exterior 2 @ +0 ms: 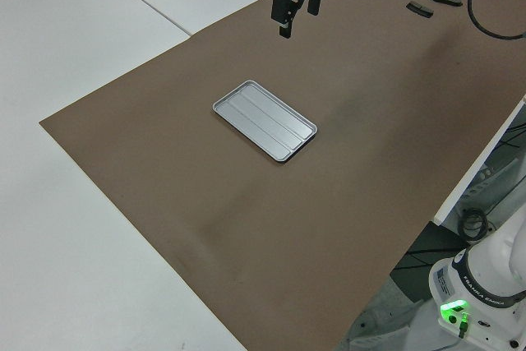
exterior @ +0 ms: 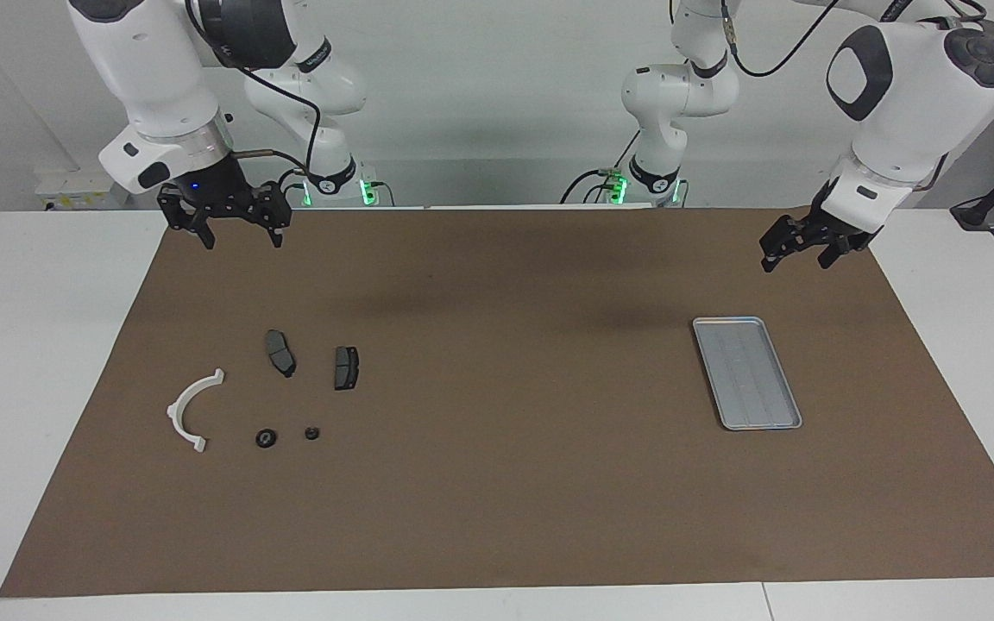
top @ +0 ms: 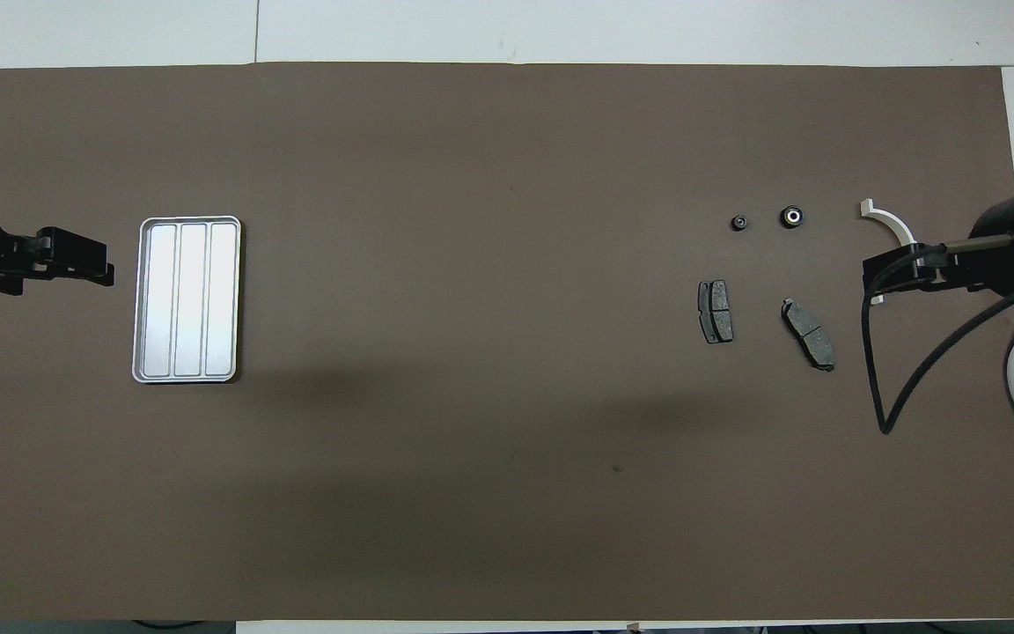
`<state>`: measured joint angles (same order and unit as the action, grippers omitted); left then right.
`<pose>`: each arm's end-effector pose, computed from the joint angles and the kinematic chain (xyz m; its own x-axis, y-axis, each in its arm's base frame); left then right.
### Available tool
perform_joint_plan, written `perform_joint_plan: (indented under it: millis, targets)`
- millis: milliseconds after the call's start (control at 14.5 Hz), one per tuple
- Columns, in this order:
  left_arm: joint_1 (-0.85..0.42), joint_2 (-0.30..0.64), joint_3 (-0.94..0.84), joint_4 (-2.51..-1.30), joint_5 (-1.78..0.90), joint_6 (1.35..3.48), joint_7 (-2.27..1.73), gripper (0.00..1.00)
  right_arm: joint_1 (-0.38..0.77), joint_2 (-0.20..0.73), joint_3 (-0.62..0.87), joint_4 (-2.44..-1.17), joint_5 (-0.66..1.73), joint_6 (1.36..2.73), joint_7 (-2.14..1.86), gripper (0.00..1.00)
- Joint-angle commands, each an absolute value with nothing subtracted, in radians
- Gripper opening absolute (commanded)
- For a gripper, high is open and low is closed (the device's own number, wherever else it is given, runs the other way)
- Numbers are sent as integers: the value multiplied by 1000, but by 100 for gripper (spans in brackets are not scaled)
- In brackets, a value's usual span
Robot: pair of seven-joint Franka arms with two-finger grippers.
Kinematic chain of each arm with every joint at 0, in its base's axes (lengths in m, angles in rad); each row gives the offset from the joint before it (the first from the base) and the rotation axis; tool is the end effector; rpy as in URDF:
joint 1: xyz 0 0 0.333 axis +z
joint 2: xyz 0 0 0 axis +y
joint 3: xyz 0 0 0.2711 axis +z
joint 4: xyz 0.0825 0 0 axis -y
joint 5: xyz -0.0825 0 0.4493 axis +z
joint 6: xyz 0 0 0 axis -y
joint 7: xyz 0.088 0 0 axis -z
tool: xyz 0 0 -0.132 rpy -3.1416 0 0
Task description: Pick bearing gear from pile to tray
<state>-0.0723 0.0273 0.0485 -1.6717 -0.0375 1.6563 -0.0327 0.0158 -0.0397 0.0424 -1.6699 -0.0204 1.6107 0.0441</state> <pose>0.6280 -0.0198 0.4906 0.9990 0.0121 -0.0439 0.0137 -0.9993 0.0345 0.6096 0.0332 0.5292 0.9997 0.0148 -0.0186 0.0153 -0.9996 0.0229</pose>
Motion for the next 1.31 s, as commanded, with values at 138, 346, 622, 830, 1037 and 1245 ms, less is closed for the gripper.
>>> perform_joint_plan:
  millis: [138, 346, 622, 830, 1037, 1245]
  targets:
    - [-74, 0, 52, -1715, -41, 1692, -40, 100, -5, -58, 49, -1678, -8, 1621, 12, 100]
    - [-74, -2, 52, -1715, -41, 1694, -40, 100, -5, -57, 49, -1678, -8, 1623, 8, 100]
    - [-74, -9, 52, -1735, -41, 1697, -40, 100, -3, -58, 49, -1678, -8, 1623, 8, 100]
    - [-74, -14, 52, -1743, -41, 1706, -41, 100, 0, -58, 49, -1680, -6, 1624, 14, 100]
    - [-75, -12, 52, -1738, -40, 1706, -43, 100, 2, -58, 49, -1680, -6, 1624, 17, 100]
    - [-78, -12, 52, -1741, -40, 1706, -48, 100, -2, -58, 49, -1680, -6, 1626, 11, 100]
